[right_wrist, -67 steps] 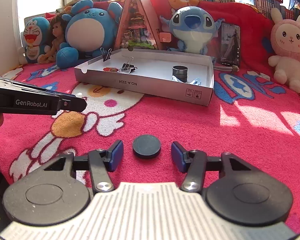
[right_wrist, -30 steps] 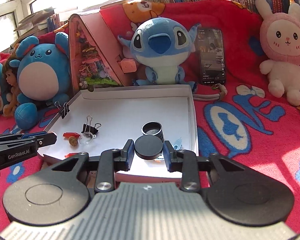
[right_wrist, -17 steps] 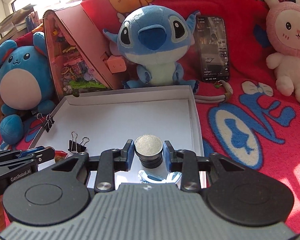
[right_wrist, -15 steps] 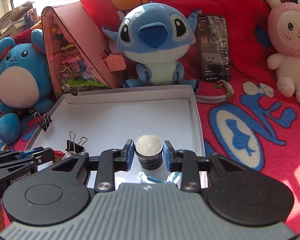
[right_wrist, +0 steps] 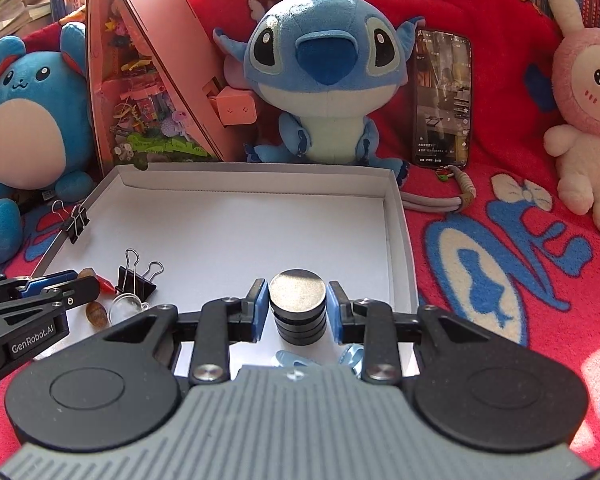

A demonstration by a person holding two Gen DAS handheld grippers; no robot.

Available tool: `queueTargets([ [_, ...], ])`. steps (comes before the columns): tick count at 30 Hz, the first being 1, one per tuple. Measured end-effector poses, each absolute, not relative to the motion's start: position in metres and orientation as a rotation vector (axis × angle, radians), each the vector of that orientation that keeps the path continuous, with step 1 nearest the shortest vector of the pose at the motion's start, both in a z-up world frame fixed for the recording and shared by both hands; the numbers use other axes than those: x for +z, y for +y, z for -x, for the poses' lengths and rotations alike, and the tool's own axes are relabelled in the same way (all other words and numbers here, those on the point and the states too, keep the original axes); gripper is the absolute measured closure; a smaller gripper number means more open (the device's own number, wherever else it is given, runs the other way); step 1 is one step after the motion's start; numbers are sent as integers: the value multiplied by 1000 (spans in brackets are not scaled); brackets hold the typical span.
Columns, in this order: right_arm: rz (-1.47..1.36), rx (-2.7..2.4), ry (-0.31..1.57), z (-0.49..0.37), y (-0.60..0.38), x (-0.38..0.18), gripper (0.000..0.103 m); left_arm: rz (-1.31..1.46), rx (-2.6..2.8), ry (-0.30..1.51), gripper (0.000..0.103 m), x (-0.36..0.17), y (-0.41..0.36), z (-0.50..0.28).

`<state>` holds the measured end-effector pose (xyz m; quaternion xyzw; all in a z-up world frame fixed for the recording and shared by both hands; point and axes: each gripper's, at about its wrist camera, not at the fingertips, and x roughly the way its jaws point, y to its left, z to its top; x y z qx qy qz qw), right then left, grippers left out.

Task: Organize rigid objects
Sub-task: 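Carry the acorn with the left tool while the right tool carries the puck over the box, then open the right tool to drop the puck while the left tool releases the acorn into the box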

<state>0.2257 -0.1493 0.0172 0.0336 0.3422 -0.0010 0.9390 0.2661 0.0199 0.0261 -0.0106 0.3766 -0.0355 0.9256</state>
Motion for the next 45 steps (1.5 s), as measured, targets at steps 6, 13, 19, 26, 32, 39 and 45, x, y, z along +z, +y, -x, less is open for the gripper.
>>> queueTargets([
  [6,-57,0,712,-229,-147,16,66,29,-59,773,86,27,20,-275],
  [13,-57,-3,714,-229,-148,15,66,18,-61,777,86,24,18,-275],
  [19,-65,-7,709,-230,-149,15,62,14,-59,781,85,20,17,-276],
  [26,-74,-16,726,-232,-152,6,62,14,-63,786,85,14,15,-275],
  [32,-67,-1,736,-233,-147,0,62,5,-64,778,81,13,13,-274],
  [39,-96,20,729,-232,-148,-1,46,-9,-57,768,58,12,12,-271],
  [45,-100,21,714,-227,-148,-1,32,-23,-55,762,40,14,11,-265],
])
